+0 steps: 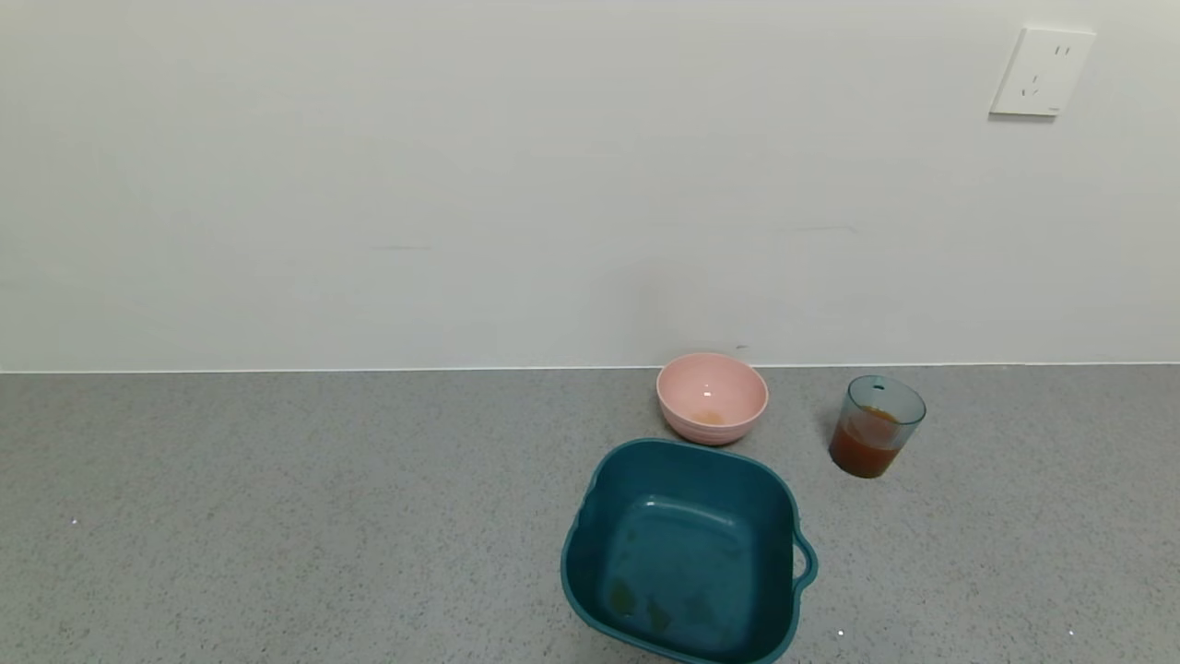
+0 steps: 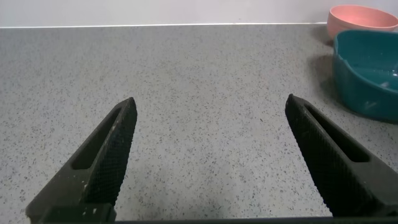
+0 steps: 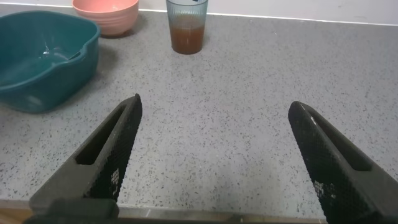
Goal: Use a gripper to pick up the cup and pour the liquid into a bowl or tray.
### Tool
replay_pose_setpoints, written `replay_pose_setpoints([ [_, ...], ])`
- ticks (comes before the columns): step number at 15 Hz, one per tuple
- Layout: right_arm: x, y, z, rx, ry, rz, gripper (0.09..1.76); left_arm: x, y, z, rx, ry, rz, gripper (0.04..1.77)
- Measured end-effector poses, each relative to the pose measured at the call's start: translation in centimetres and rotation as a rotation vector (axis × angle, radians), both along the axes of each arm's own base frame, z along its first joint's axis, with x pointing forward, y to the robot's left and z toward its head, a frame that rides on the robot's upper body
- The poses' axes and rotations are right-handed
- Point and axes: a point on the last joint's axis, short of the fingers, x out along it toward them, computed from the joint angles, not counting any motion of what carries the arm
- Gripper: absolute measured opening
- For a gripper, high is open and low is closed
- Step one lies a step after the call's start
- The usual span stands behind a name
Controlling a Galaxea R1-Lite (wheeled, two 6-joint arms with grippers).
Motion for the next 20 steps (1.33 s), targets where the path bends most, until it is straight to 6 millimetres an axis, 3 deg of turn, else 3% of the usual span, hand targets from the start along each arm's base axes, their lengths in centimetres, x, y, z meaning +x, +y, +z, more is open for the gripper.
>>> replay_pose_setpoints([
  [5,-0.3,0.0,1.1,-0.004,-0.01,0.006,1.71,0.0,0.0,0.0,0.0,0.0,0.0,1.72],
  [8,-0.3,0.0,3.4,-0.003,-0.001,0.018,1.71,0.0,0.0,0.0,0.0,0.0,0.0,1.72],
  [11,1.0,0.0,6.4,0.002,0.056,0.034,1.71,0.0,0.0,0.0,0.0,0.0,0.0,1.72],
  [16,6.9,0.2,10.8,0.014,0.188,0.043,1.71,0.0,0.0,0.0,0.0,0.0,0.0,1.72],
  [20,13.2,0.4,10.7,0.018,0.304,0.06,1.71,0.0,0.0,0.0,0.0,0.0,0.0,1.72],
])
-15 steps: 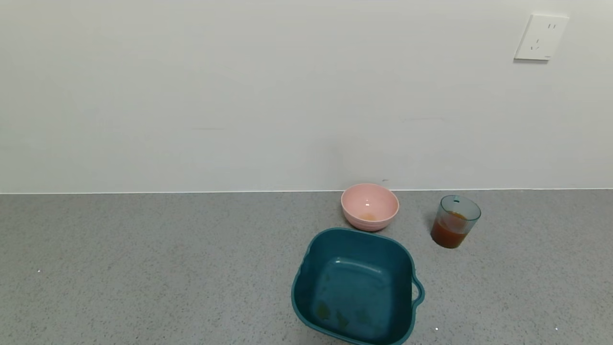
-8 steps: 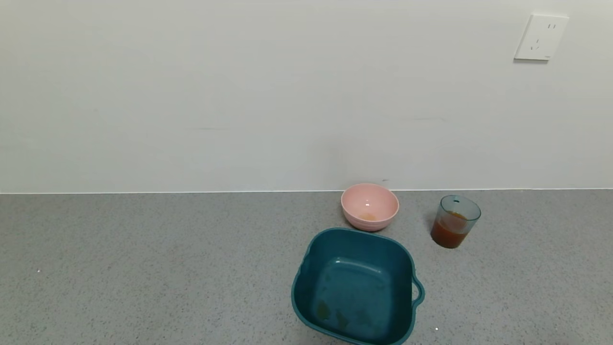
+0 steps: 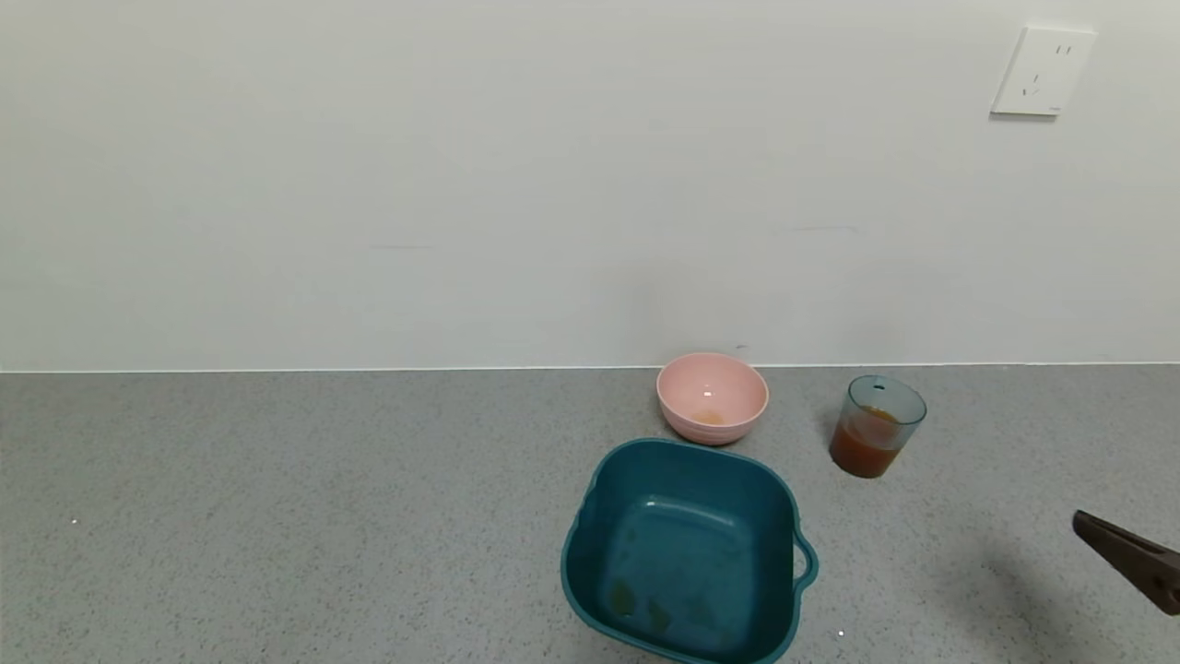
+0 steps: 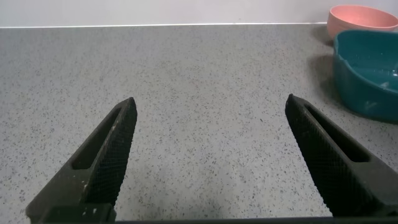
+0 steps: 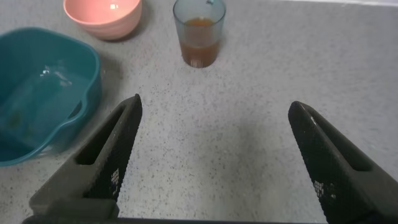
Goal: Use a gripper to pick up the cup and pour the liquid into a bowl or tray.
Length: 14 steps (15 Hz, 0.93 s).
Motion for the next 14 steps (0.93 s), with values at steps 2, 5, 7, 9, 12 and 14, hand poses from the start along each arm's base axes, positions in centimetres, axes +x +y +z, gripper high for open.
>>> replay_pose_setpoints([
  [2,2.6,0.1,-0.9,0.004,0.062,0.017,1.71,0.0,0.0,0.0,0.0,0.0,0.0,1.72],
  [5,5.8,0.3,-2.8,0.004,0.149,0.03,1.71,0.0,0.0,0.0,0.0,0.0,0.0,1.72],
  [7,7.7,0.6,-4.0,0.003,0.168,0.043,1.71,0.0,0.0,0.0,0.0,0.0,0.0,1.72],
  [9,9.4,1.1,-5.2,0.001,0.177,0.063,1.71,0.0,0.0,0.0,0.0,0.0,0.0,1.72],
  [12,11.7,1.8,-7.2,0.0,0.191,0.088,1.71,0.0,0.0,0.0,0.0,0.0,0.0,1.72],
  [14,13.1,2.1,-8.7,-0.001,0.2,0.096,1.71,0.0,0.0,0.0,0.0,0.0,0.0,1.72],
])
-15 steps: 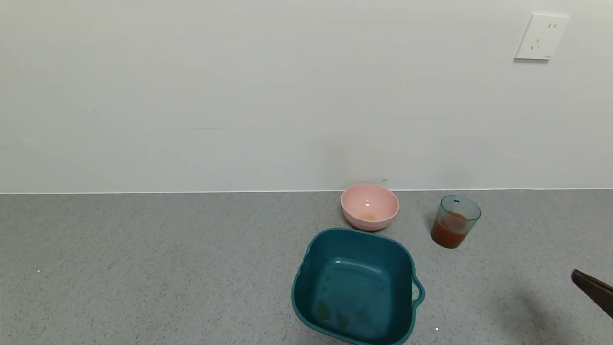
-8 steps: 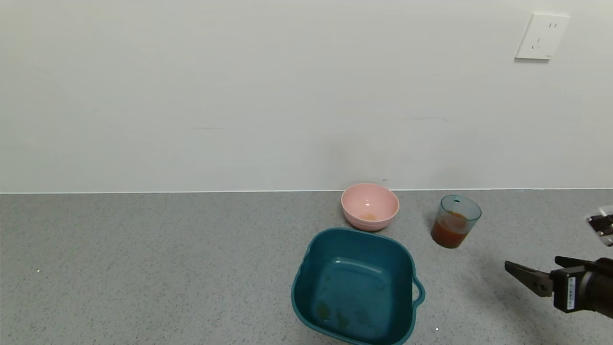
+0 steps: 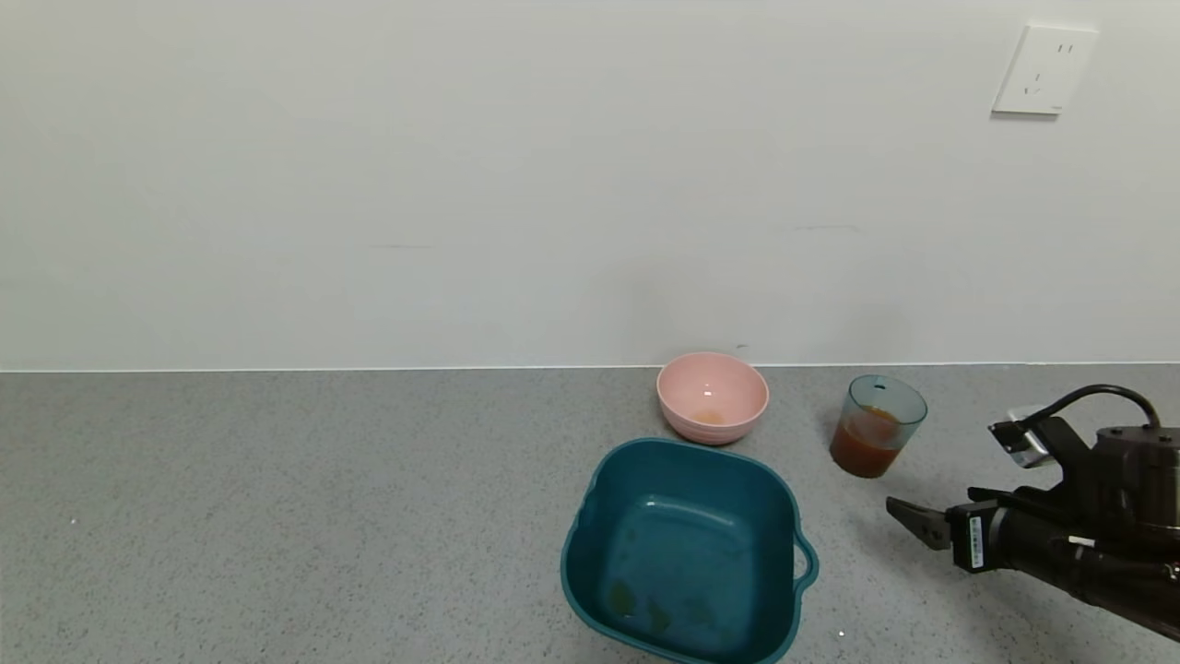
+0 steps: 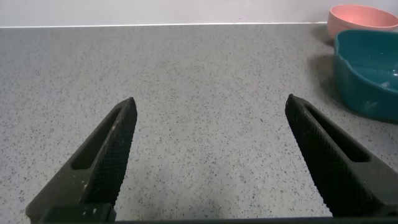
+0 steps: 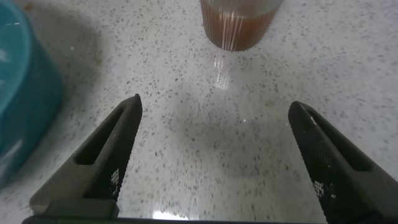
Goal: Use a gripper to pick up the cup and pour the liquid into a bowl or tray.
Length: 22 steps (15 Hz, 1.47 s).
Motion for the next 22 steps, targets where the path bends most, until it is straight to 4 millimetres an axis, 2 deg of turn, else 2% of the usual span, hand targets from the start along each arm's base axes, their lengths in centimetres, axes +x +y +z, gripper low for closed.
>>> replay_pose_setpoints([
  [6,2.9,0.4,-3.3,0.007,-0.051,0.001,1.71,0.0,0.0,0.0,0.0,0.0,0.0,1.72],
  [19,6.0,0.3,-6.8,-0.001,-0.23,-0.026,1.71,0.0,0.0,0.0,0.0,0.0,0.0,1.72],
  [22,6.4,0.1,-7.6,-0.006,-0.219,-0.036,1.71,0.0,0.0,0.0,0.0,0.0,0.0,1.72],
])
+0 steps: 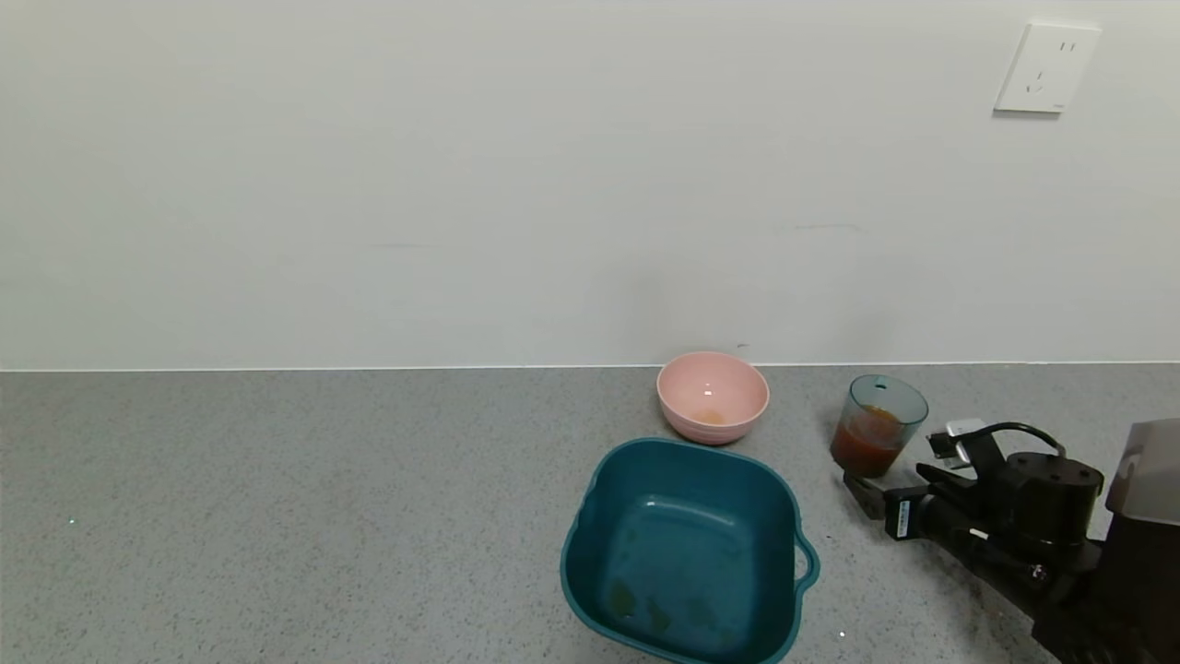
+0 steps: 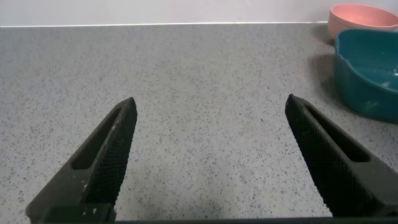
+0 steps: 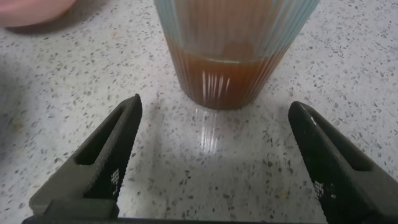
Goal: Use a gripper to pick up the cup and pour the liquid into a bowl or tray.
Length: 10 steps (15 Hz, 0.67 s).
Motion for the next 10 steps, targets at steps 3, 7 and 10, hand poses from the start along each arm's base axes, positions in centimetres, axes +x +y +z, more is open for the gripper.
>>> replay_pose_setpoints([
  [3,0.8,0.0,0.1,0.003,-0.022,-0.004,1.71,0.0,0.0,0.0,0.0,0.0,0.0,1.72],
  [7,2.0,0.0,0.2,0.009,-0.057,-0.009,1.71,0.0,0.0,0.0,0.0,0.0,0.0,1.72],
  [10,3.0,-0.2,0.2,0.015,-0.084,-0.019,1.71,0.0,0.0,0.0,0.0,0.0,0.0,1.72],
])
